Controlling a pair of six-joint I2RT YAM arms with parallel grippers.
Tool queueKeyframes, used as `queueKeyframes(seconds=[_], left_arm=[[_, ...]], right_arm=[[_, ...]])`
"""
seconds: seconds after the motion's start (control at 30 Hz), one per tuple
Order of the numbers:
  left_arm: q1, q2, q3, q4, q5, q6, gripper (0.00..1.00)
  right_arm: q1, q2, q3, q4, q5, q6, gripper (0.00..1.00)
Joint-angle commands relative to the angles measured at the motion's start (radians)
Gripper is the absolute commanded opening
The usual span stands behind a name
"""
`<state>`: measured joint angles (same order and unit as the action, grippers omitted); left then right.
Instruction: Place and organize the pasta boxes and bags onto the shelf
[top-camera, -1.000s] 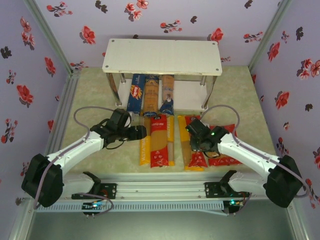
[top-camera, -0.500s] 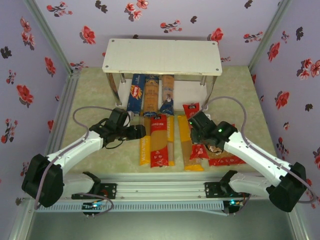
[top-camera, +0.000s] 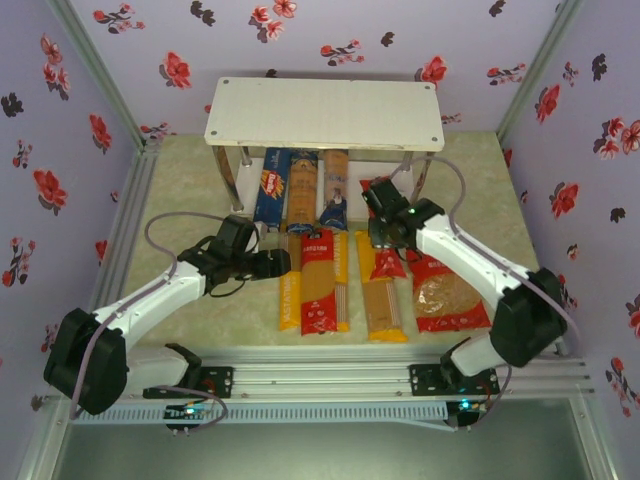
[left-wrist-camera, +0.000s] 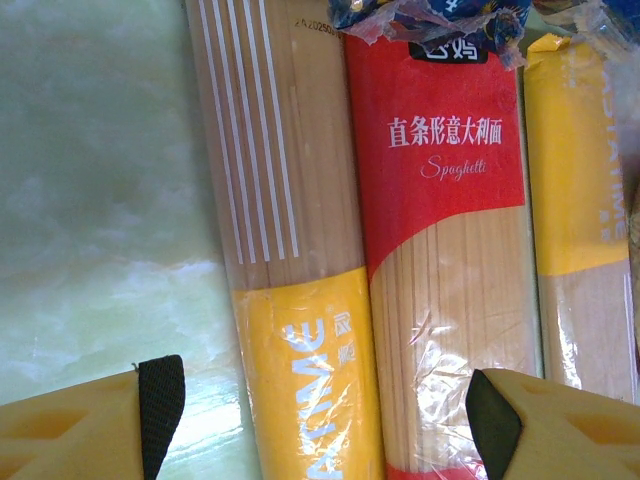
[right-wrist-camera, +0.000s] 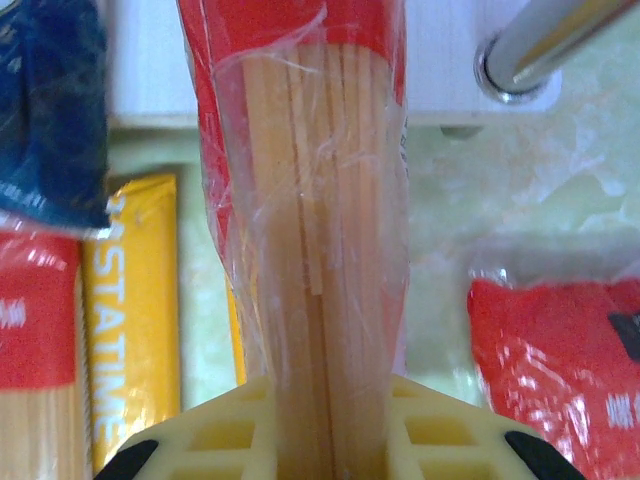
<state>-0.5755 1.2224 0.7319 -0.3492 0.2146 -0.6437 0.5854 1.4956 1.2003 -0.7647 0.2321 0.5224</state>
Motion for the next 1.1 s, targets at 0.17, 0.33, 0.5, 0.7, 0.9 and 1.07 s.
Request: queueKeyframes(seconds=[0.17, 0.33, 0.5, 0.7, 0.9, 1.07], left_arm=[[0.017, -0.032, 0.006, -0.017, 0.017, 0.024, 0.78], [0.023, -0.04, -0.001, -0.022, 0.017, 0.02, 0.78], [0.026, -0.04, -0.005, -0.026, 0.017, 0.016, 0.78], [0.028, -0.035, -0.002, -0.028, 0.017, 0.013, 0.78], [0.028, -0.036, 0.0, -0.044, 0.016, 0.012, 0.78], [0.028, -0.044, -0.005, -0.048, 0.009, 0.009, 0.78]], right_arm=[[-0.083, 0.145, 0.189, 0.155, 0.043, -0.102, 0.0], [-0.129, 0.215, 0.24, 0.158, 0.065, -0.156, 0.0], [-0.159, 0.251, 0.263, 0.185, 0.096, -0.205, 0.0], [-0.182, 0.302, 0.293, 0.215, 0.128, -0.237, 0.0], [-0.183, 0.333, 0.299, 0.26, 0.157, -0.239, 0.0], [-0.181, 0.316, 0.272, 0.316, 0.175, -0.248, 0.0]])
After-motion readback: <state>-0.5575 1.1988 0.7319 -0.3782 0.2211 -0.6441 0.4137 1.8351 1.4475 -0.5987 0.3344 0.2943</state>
